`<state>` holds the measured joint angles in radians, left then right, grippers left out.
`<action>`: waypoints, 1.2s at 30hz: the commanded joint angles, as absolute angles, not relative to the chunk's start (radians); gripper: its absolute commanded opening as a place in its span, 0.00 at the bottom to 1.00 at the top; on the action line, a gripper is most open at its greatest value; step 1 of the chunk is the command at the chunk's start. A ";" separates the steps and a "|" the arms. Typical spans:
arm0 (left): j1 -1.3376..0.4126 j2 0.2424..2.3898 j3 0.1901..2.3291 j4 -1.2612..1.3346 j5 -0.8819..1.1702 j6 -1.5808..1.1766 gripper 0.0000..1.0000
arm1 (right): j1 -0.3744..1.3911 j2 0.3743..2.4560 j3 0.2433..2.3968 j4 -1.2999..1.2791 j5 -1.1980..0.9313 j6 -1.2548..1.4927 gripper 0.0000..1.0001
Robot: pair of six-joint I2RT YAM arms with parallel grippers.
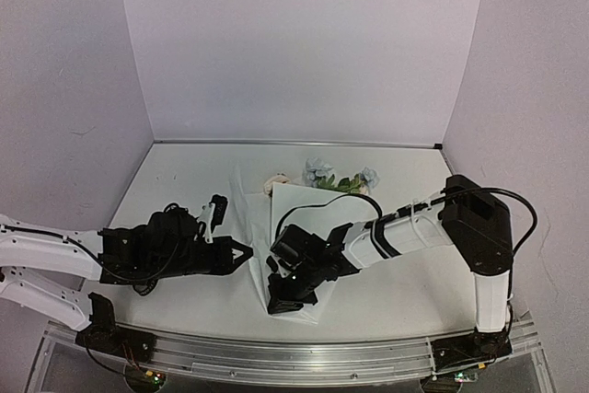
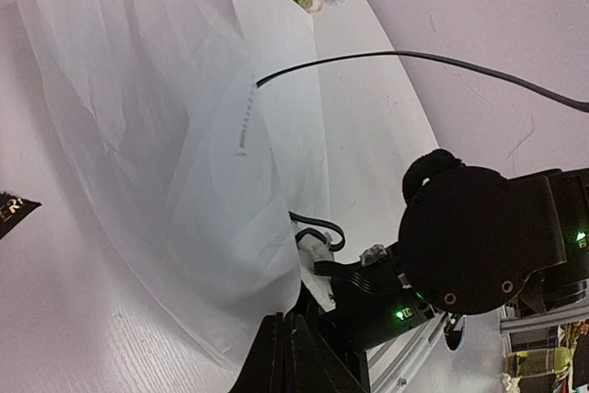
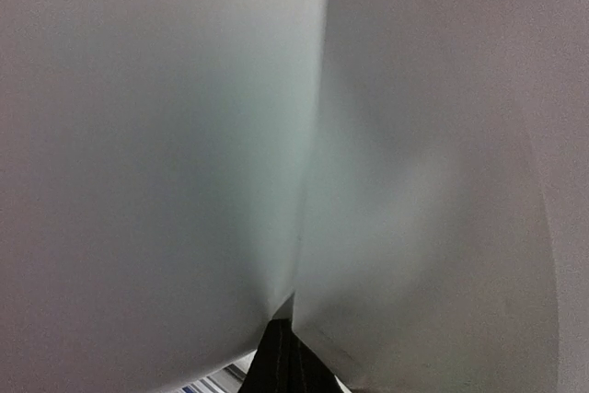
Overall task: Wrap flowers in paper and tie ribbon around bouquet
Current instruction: Fold the two-thirds-folded wrapping paper at the center of the board.
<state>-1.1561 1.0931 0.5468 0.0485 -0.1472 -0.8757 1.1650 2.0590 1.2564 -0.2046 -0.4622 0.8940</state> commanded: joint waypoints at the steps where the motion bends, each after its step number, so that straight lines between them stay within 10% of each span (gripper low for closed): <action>1: -1.160 1.122 0.603 0.125 -0.102 -0.815 0.00 | 1.151 2.082 1.235 -0.214 -0.508 0.881 0.00; 16: -1.161 1.211 0.679 0.147 0.058 -0.691 0.00 | 1.062 1.798 1.127 -0.221 -0.789 0.791 0.06; 36: -1.161 1.673 1.013 0.041 0.247 -0.564 0.00 | 0.974 1.294 0.613 -0.299 -0.147 0.815 0.26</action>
